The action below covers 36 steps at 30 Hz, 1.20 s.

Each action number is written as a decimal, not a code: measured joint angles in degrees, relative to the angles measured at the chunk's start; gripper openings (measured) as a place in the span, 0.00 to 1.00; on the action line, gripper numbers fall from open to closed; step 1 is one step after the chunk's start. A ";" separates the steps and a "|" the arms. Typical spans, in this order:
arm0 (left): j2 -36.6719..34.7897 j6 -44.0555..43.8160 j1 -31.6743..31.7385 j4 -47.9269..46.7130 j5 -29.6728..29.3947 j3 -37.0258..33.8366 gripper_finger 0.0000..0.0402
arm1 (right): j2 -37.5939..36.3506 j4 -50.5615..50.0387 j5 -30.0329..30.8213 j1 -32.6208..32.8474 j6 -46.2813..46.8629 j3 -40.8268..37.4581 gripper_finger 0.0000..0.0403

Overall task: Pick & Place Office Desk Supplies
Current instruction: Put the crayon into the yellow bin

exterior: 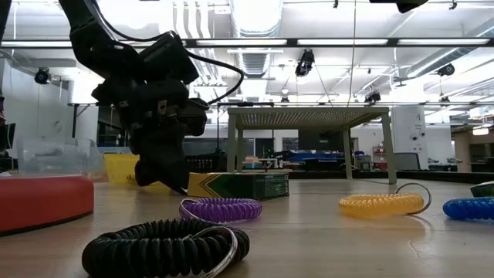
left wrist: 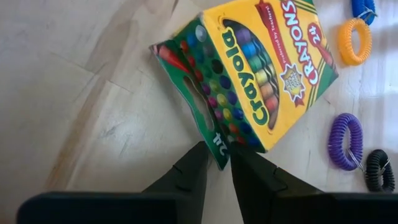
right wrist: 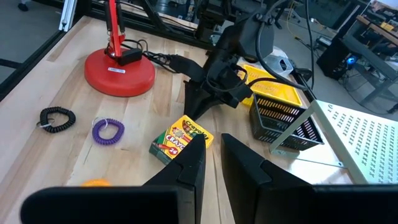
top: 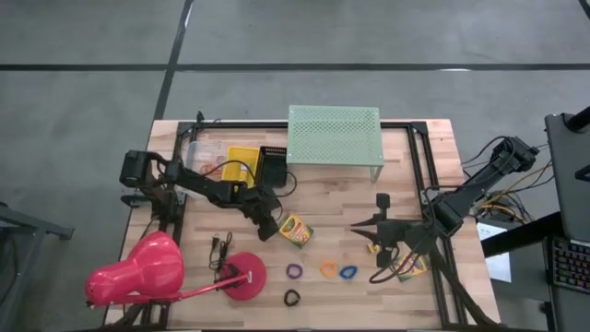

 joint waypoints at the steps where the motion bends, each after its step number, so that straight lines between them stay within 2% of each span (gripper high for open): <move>1: 0.00 0.00 0.00 -0.04 -0.02 0.00 0.19 | -0.02 0.00 0.00 0.02 -0.02 0.00 0.12; 11: 0.07 0.00 0.00 -0.44 -0.28 -0.02 0.01 | 0.00 0.00 0.00 0.00 0.00 0.00 0.12; 22: -0.93 0.23 -0.11 -0.67 -2.45 -0.04 0.00 | 0.00 0.00 0.00 0.00 0.00 0.00 0.12; 30: -7.39 1.37 -0.17 -4.99 -8.25 -0.30 0.00 | 0.00 -0.02 0.00 0.02 0.00 0.00 0.12; 36: -11.95 1.75 -0.22 -8.19 -10.42 -0.22 0.00 | -0.02 -0.02 0.00 0.00 -0.01 0.00 0.12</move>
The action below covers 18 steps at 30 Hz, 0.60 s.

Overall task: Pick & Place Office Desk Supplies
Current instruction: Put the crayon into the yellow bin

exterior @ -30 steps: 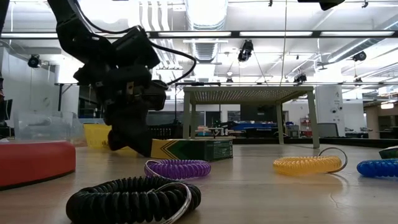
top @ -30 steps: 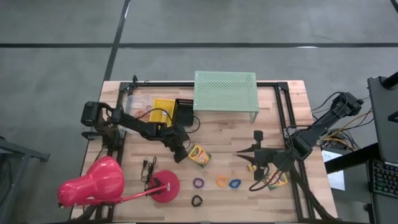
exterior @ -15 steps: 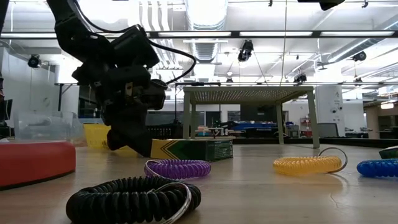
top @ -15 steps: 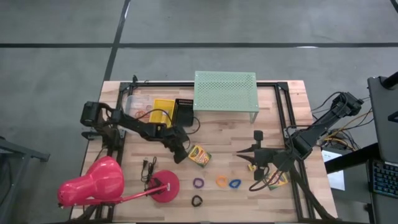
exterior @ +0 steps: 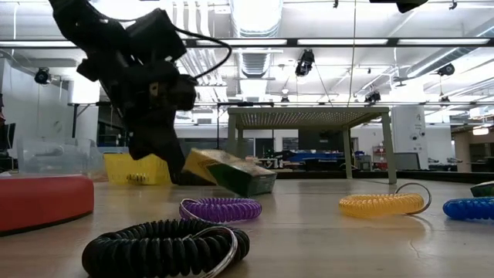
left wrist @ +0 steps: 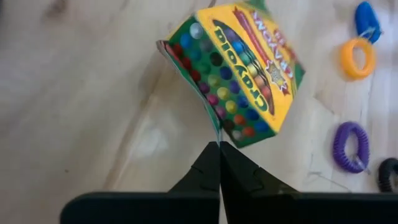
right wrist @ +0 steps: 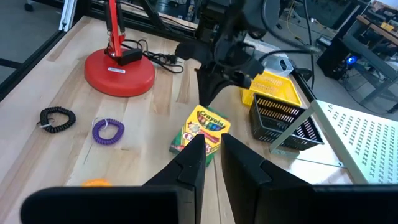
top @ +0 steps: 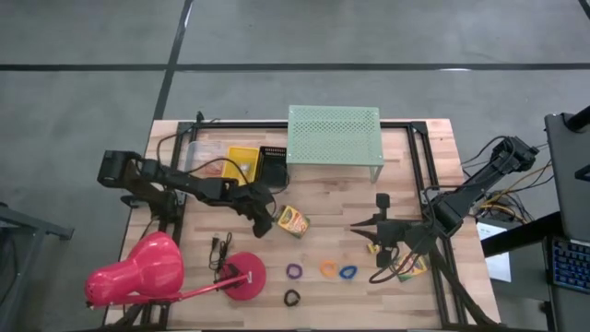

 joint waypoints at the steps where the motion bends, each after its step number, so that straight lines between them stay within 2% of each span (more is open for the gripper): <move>1: -0.62 0.00 0.00 -0.47 -0.42 0.04 0.00 | 0.01 0.00 0.00 0.01 0.01 0.00 0.12; 18: -10.34 1.09 -3.44 -4.44 -7.82 0.20 0.00 | 0.00 0.03 0.00 0.00 0.01 0.00 0.12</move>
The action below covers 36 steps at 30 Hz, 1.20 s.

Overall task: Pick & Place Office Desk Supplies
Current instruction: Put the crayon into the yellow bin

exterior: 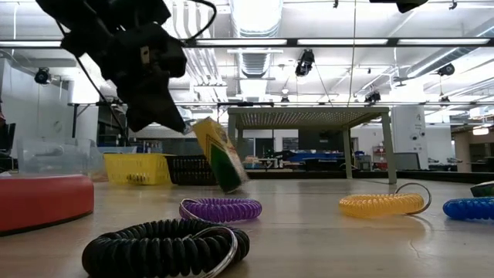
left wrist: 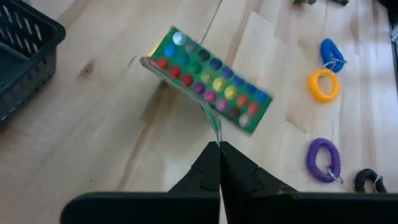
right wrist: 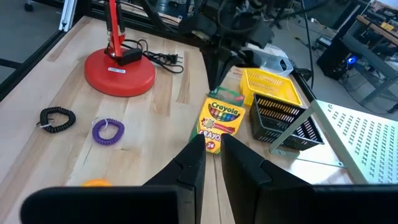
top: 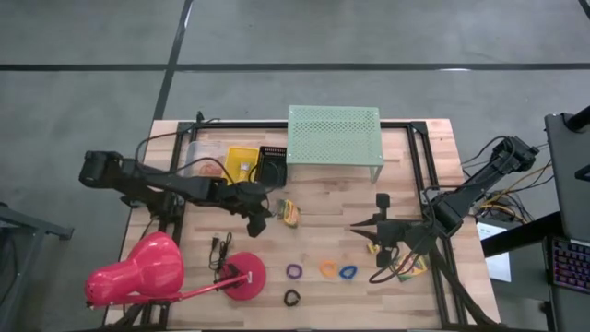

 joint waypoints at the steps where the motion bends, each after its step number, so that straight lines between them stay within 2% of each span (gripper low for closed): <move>1: -0.28 -0.02 -0.41 -0.41 -0.44 0.00 0.00 | 0.02 0.00 0.00 0.00 0.00 0.00 0.12; 21: -7.60 3.18 -1.85 -1.63 -6.71 0.04 0.00 | 0.02 0.00 0.00 0.01 0.00 0.00 0.12; 32: -13.56 8.69 -1.40 -2.18 -16.97 0.04 0.00 | 0.02 0.00 0.00 0.01 0.00 0.00 0.12; 36: -15.79 10.64 -0.03 -2.09 -18.89 0.04 0.00 | 0.01 0.00 0.00 0.00 0.00 0.00 0.12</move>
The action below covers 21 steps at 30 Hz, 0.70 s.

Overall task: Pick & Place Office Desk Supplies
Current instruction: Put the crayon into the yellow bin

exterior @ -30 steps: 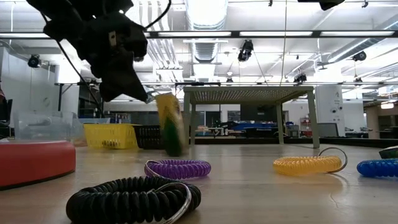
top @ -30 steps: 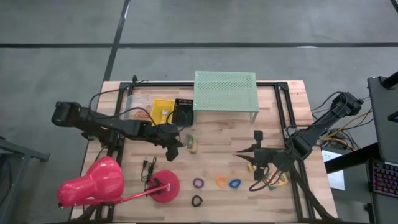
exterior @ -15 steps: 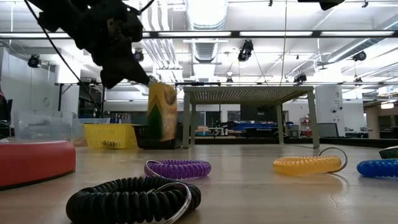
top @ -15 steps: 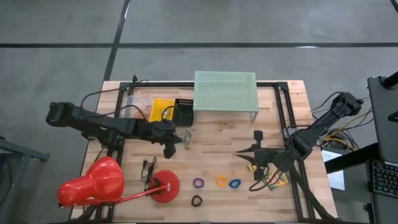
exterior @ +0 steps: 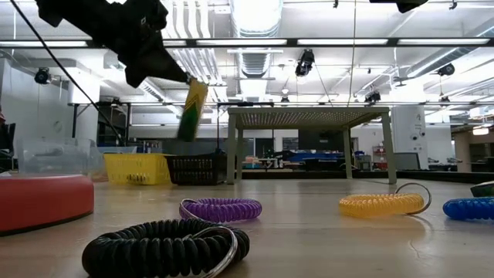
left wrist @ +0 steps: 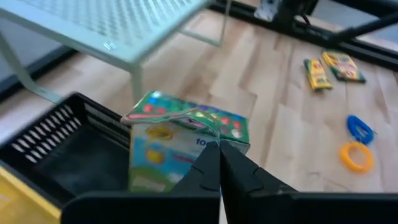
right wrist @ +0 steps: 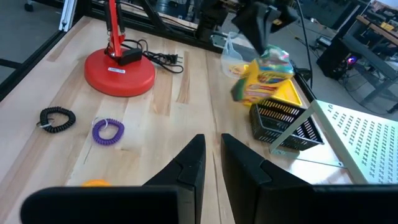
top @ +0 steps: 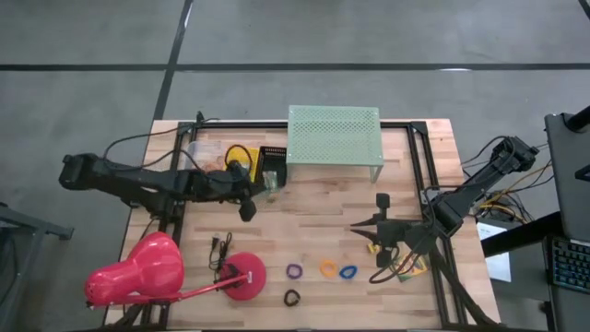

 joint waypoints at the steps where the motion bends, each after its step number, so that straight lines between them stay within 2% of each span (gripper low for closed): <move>1: -0.46 0.42 0.54 0.06 -0.21 0.00 0.00 | 0.01 0.00 0.00 0.00 0.00 0.00 0.12; 14: -3.97 3.77 9.12 0.08 -2.63 0.00 0.00 | -0.01 0.00 0.00 0.00 0.00 0.00 0.12; 21: -4.52 7.78 11.29 0.13 -2.62 1.51 0.00 | 0.01 0.00 0.00 0.00 0.00 0.00 0.12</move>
